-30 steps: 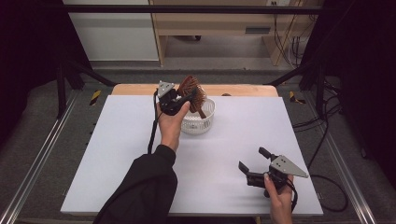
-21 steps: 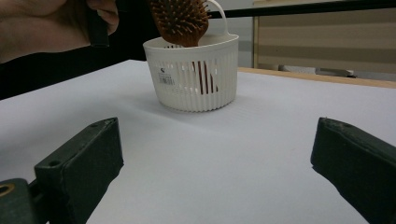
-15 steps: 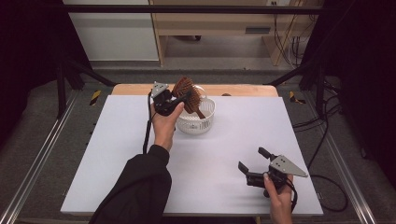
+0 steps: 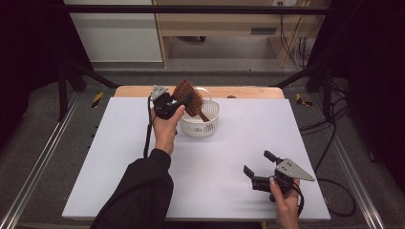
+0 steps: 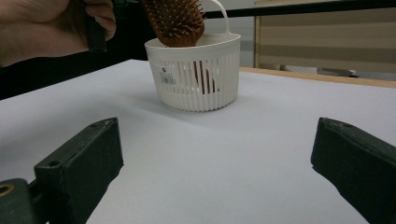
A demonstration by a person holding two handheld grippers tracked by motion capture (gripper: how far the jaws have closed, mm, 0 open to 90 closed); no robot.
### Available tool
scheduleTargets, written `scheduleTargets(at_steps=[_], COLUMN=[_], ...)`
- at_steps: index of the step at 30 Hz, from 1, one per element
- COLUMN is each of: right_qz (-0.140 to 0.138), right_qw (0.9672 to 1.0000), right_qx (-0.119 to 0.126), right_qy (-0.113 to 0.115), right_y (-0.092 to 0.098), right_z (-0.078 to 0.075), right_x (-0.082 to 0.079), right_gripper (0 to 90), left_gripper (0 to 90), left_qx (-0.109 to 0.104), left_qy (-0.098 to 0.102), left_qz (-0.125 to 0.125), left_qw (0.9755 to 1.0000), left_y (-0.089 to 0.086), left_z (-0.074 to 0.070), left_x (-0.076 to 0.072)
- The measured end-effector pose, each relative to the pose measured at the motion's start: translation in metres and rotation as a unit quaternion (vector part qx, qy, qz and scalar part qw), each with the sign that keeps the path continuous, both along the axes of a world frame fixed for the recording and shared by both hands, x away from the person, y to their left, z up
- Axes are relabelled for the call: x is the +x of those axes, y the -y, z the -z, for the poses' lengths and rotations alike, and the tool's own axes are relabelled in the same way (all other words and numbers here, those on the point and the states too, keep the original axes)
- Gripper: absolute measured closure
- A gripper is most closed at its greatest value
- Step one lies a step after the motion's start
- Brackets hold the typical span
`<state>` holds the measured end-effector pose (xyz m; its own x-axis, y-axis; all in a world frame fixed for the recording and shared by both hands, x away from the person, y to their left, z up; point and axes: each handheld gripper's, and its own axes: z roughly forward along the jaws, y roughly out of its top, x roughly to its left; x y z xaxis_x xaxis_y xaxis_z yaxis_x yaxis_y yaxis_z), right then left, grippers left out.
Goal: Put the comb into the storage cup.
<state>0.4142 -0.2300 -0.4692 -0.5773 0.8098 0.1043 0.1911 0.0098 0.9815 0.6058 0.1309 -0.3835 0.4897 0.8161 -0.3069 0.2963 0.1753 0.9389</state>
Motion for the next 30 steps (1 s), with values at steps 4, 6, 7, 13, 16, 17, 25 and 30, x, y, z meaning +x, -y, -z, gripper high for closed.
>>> scheduleTargets(at_steps=[4,6,7,13,16,17,25,30], right_qz=[0.000,0.000,0.000,0.000,0.000,0.000,0.000,0.000], right_qw=[1.0000,1.0000,1.0000,1.0000,1.0000,1.0000,1.0000,1.0000], right_qx=[0.000,0.000,0.000,-0.001,-0.001,-0.001,-0.001,-0.002], right_qy=[0.000,0.000,0.000,0.000,0.000,0.000,0.000,0.000], right_y=[-0.0003,-0.0004,-0.0002,-0.0004,-0.0004,-0.0002,-0.0005,-0.0005], right_z=[0.0001,0.0001,0.0001,0.0002,0.0002,0.0001,0.0002,0.0002], right_x=[0.0001,0.0002,0.0001,0.0002,0.0002,0.0002,0.0002,0.0000], right_gripper=[2.8,2.8,2.8,2.9,2.8,2.8,2.8,2.8], left_gripper=[45.2,45.3,45.3,45.2,45.2,45.3,45.2,45.1], left_qx=[0.001,0.001,0.001,-0.001,-0.003,-0.003,-0.002,-0.003], left_qy=[0.000,0.001,0.001,0.000,0.001,0.000,-0.002,-0.004], left_qz=[0.002,0.001,0.000,0.000,-0.001,-0.001,0.000,-0.001], left_qw=[1.0000,1.0000,1.0000,1.0000,1.0000,1.0000,1.0000,1.0000], left_y=[-0.0007,-0.0010,-0.0011,-0.0032,-0.0043,-0.0046,-0.0064,-0.0077], left_z=[0.0003,0.0005,0.0006,0.0018,0.0026,0.0028,0.0029,0.0034], left_x=[0.0003,0.0003,0.0002,0.0001,-0.0001,0.0000,0.0006,0.0009])
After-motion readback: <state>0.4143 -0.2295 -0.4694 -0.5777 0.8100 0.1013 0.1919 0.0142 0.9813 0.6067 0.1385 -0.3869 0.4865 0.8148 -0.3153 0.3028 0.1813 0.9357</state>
